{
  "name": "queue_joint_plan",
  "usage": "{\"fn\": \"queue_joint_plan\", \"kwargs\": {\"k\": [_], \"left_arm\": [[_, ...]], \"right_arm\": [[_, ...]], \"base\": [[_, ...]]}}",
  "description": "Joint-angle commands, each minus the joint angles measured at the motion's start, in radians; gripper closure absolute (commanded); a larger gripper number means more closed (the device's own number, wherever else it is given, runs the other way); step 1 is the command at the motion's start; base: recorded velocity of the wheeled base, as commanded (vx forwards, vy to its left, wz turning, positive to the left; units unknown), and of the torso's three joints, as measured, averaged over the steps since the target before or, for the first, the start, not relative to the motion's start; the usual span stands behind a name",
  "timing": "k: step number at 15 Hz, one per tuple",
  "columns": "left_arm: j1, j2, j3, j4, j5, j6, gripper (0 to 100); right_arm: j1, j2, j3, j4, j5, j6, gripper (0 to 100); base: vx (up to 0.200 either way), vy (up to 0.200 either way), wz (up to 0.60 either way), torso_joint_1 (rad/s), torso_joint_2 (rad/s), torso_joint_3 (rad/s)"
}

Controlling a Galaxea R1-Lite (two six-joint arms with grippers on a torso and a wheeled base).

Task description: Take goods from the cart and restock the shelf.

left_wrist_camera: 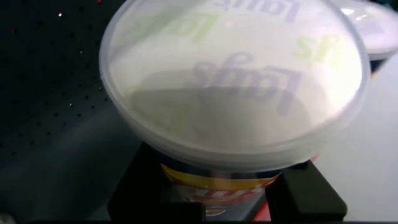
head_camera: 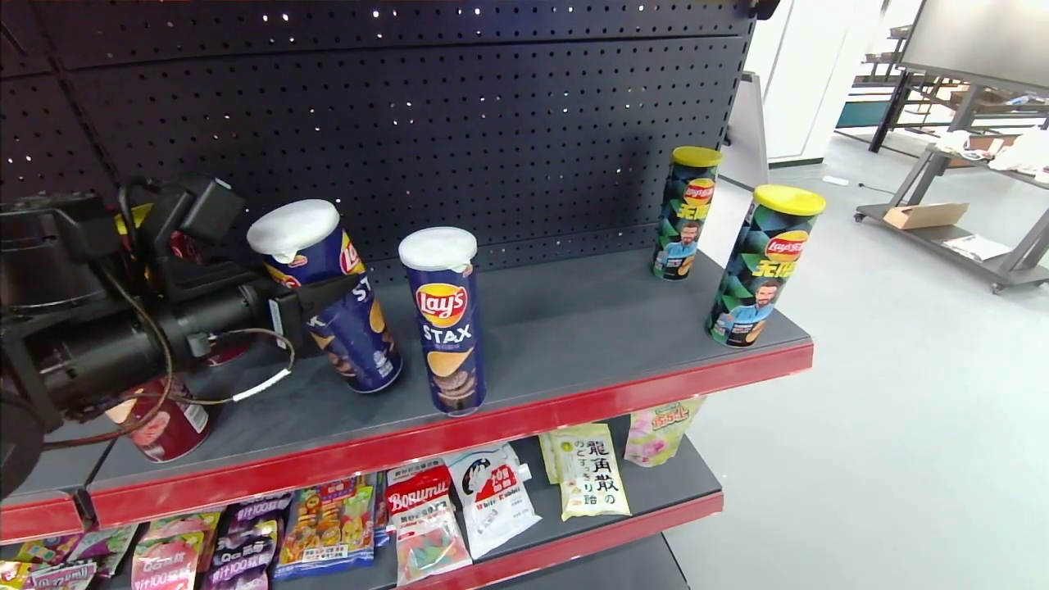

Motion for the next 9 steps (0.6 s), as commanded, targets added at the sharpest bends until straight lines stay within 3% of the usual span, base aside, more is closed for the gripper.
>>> {"fn": "queue_joint_plan", "kwargs": {"k": [1,5,9], "left_arm": [[-0.002,0.098,-0.039,-0.008,0.003,0.001,100],[-0.002,0.184,-0.179,-0.003,0.04,0.001,100],[-0.004,0.221,-0.274,0.07,0.041,0.001,100]], "right_arm": [[0.0,-0.001,0.0,0.001,0.0,0.0,0],[0.0,-0.001,0.0,0.001,0.0,0.0,0],[0.0,-0.001,0.0,-0.001,0.0,0.0,0]], "base": [[0.0,0.0,0.0,0.0,0.0,0.0],[0.0,0.0,0.0,0.0,0.0,0.0],[0.0,0.0,0.0,0.0,0.0,0.0]]}}
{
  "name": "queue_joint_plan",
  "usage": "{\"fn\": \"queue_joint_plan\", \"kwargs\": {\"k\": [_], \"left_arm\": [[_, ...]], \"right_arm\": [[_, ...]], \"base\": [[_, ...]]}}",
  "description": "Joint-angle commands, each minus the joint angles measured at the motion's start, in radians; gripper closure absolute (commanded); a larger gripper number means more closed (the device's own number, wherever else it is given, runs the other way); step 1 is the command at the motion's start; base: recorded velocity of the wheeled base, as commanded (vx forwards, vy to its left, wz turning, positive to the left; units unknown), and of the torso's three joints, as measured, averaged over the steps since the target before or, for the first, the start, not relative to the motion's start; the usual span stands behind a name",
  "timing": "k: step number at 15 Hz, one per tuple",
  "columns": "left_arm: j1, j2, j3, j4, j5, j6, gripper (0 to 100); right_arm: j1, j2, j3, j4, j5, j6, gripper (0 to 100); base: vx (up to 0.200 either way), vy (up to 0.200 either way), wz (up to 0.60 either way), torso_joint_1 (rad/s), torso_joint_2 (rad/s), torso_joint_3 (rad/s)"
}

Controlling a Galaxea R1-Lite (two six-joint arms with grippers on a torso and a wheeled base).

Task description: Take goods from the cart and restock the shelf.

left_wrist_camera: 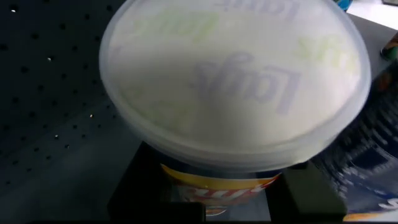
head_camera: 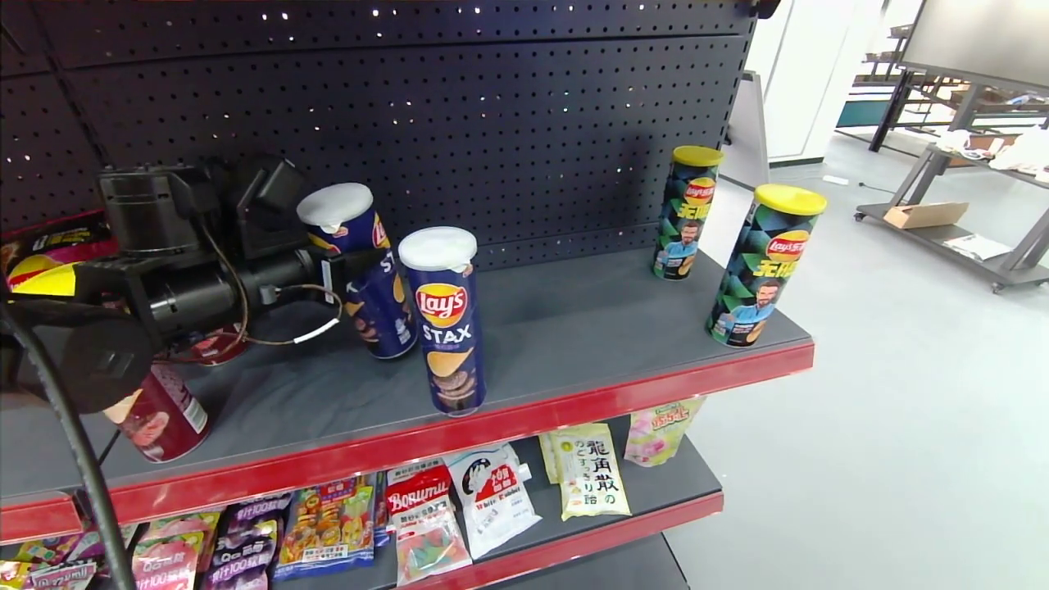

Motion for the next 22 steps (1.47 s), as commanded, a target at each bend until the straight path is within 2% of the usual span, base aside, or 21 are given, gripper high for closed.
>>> {"fn": "queue_joint_plan", "kwargs": {"k": [1,3,4,12,15,22], "left_arm": [[-0.004,0.042,-0.058,0.005,0.001,0.0,100],[-0.01,0.059,-0.089,0.011,0.007,-0.002,100],[-0.018,0.081,-0.133,0.031,0.021,-0.002,100],[-0.069,0.193,-0.329,0.129,0.021,-0.002,100],[-0.069,0.231,-0.378,0.138,0.021,-0.002,100],[-0.089,0.271,-0.409,0.157,0.021,-0.003,100]], "right_arm": [[0.0,0.0,0.0,0.0,0.0,-0.001,0],[0.0,-0.001,0.0,0.0,0.0,-0.001,0],[0.0,0.0,0.0,0.0,0.0,-0.001,0],[0.0,-0.001,0.0,0.0,-0.002,-0.001,0],[0.0,-0.001,0.0,0.0,-0.002,-0.001,0],[0.0,-0.001,0.0,0.0,-0.002,-0.002,0]], "base": [[0.0,0.0,0.0,0.0,0.0,0.0],[0.0,0.0,0.0,0.0,0.0,0.0],[0.0,0.0,0.0,0.0,0.0,0.0],[0.0,0.0,0.0,0.0,0.0,0.0],[0.0,0.0,0.0,0.0,0.0,0.0],[0.0,0.0,0.0,0.0,0.0,0.0]]}}
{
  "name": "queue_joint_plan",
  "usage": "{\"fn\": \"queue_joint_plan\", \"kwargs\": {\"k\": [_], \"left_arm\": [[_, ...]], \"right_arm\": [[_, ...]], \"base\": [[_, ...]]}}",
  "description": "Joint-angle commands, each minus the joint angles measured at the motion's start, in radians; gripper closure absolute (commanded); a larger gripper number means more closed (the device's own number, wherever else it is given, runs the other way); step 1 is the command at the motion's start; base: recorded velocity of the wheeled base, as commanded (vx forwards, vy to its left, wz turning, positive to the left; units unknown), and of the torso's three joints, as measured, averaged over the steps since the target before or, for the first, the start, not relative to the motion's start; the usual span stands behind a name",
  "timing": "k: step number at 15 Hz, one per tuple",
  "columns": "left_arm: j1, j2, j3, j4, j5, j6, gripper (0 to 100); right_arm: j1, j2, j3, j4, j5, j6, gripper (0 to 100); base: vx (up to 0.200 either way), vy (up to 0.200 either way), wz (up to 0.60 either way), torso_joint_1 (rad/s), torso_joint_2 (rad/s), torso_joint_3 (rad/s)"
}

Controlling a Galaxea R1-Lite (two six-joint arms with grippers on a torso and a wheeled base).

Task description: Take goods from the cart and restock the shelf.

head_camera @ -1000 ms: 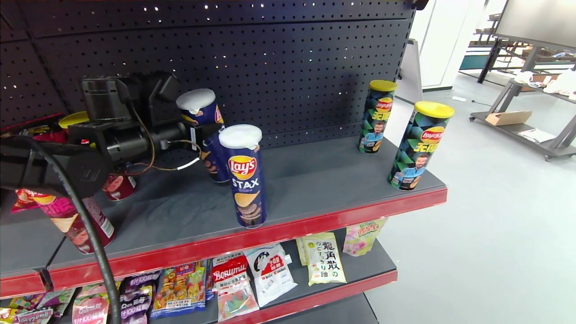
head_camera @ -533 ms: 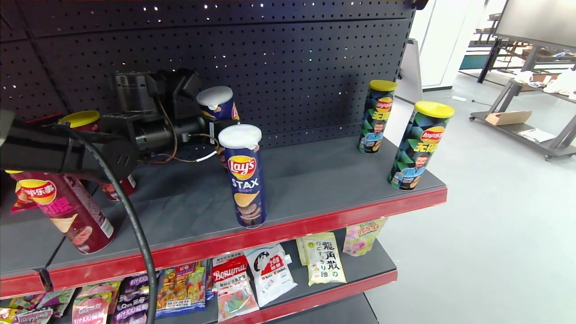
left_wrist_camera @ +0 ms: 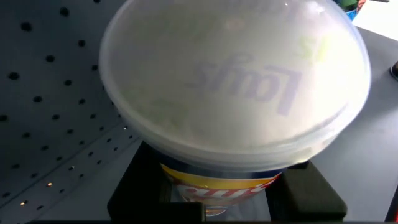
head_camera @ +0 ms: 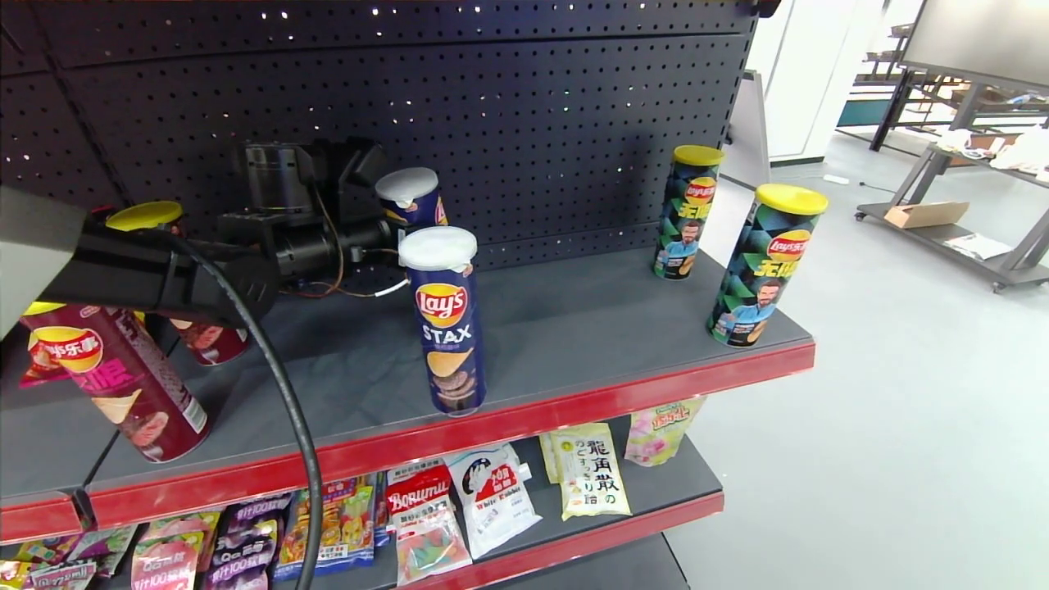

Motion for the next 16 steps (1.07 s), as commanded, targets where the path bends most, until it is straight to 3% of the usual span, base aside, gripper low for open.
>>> {"fn": "queue_joint_plan", "kwargs": {"k": [1,16], "left_arm": [[-0.004,0.018,-0.016,0.0,0.0,-0.002,100],[-0.019,0.039,-0.058,0.029,0.02,0.0,100]], "right_arm": [[0.0,0.001,0.0,0.0,0.0,0.0,0],[0.0,0.001,0.0,0.0,0.0,0.0,0]], "base": [[0.0,0.0,0.0,0.0,0.0,0.0],[0.0,0.0,0.0,0.0,0.0,0.0]]}}
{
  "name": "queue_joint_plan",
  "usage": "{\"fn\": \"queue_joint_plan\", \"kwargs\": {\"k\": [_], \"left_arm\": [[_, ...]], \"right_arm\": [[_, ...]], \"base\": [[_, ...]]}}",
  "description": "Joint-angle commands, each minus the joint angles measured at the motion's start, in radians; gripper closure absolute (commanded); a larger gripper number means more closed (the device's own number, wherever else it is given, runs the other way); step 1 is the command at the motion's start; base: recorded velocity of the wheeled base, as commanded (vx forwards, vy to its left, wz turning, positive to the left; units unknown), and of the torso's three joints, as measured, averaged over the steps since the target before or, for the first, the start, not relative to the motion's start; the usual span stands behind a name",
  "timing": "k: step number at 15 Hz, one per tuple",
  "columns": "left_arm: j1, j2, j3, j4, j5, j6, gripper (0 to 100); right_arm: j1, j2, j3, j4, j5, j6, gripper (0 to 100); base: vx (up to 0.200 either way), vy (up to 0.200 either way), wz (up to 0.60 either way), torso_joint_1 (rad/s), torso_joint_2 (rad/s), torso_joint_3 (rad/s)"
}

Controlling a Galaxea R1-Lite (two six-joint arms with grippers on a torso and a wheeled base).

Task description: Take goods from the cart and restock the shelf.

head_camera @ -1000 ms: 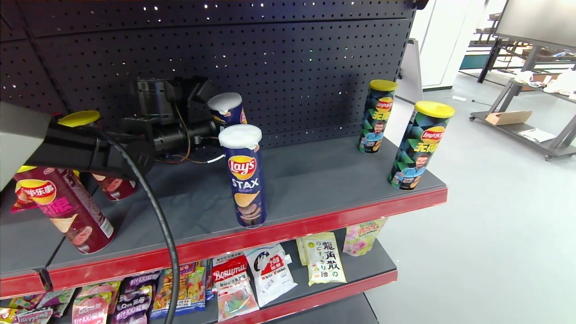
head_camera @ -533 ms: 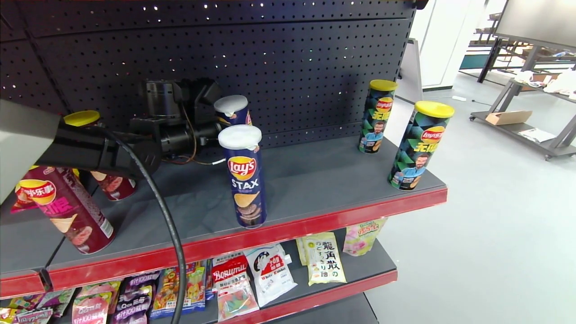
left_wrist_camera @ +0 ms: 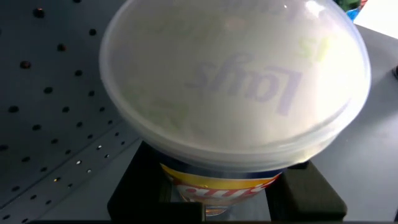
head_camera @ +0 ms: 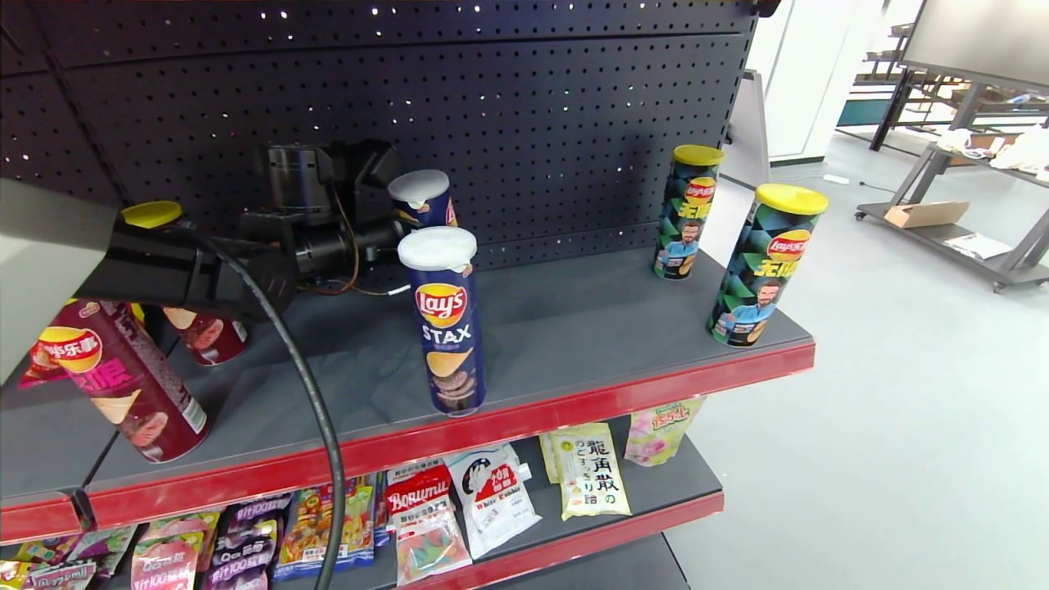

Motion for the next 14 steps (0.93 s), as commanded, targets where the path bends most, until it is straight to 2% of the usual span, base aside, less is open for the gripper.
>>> {"fn": "queue_joint_plan", "kwargs": {"k": [1,6,7,8,9,14], "left_arm": [[0.0,0.0,-0.002,0.006,0.001,0.0,100],[0.0,0.0,-0.002,0.01,0.007,0.0,100],[0.0,0.0,-0.002,0.01,0.027,0.0,100],[0.0,0.0,-0.002,0.021,0.079,0.002,100],[-0.003,-0.002,-0.002,0.03,0.096,0.002,100],[-0.017,-0.002,-0.003,0.03,0.065,0.0,100]], "right_arm": [[0.0,0.0,0.0,0.0,0.0,0.0,0],[0.0,0.0,0.0,0.0,0.0,0.0,0],[0.0,0.0,0.0,0.0,0.0,0.0,0],[0.0,0.0,0.0,0.0,0.0,0.0,0],[0.0,0.001,0.0,0.0,0.0,0.0,0],[0.0,0.0,0.0,0.0,0.0,0.0,0]], "base": [[0.0,0.0,0.0,0.0,0.0,0.0],[0.0,0.0,0.0,0.0,0.0,0.0],[0.0,0.0,0.0,0.0,0.0,0.0],[0.0,0.0,0.0,0.0,0.0,0.0],[0.0,0.0,0.0,0.0,0.0,0.0],[0.0,0.0,0.0,0.0,0.0,0.0]]}}
